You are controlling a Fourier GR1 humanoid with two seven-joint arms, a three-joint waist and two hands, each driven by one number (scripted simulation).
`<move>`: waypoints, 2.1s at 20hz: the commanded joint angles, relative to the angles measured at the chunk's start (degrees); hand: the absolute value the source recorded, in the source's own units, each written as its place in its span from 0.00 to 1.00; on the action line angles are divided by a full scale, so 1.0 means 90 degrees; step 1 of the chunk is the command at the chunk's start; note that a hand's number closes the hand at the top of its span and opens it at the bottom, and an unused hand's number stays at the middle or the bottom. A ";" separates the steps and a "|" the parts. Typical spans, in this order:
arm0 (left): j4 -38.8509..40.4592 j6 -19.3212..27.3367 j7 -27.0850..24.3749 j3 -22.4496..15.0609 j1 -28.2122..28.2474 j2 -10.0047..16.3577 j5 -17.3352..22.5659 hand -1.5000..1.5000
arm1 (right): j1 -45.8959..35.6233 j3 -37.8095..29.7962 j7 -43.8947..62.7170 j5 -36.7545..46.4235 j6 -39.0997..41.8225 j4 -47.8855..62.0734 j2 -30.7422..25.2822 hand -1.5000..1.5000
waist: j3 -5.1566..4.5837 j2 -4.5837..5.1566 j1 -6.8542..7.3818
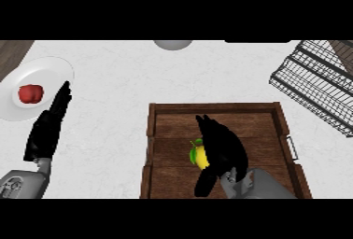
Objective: Pick the lemon from the tray and place it in the tiered basket
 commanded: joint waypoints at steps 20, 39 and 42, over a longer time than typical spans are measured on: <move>-0.0315 -0.0499 0.0195 0.0407 0.0085 -0.0201 -0.0277 0.50 | -0.0099 -0.0147 -0.1017 0.0677 0.1097 0.1657 0.0621 1.00 | 0.0003 0.0005 0.0023; -0.0180 -0.0538 0.0195 0.0450 -0.0218 -0.0374 -0.0556 0.50 | -0.1840 -0.3344 0.0618 0.3091 -0.2431 0.1947 0.1044 1.00 | -0.0013 0.0120 0.0229; -0.0202 -0.0504 0.0232 0.0381 -0.0240 -0.0468 -0.0579 0.50 | -0.2727 -0.3708 0.0778 0.3967 -0.2644 0.2355 0.0632 1.00 | -0.0024 0.0099 0.0321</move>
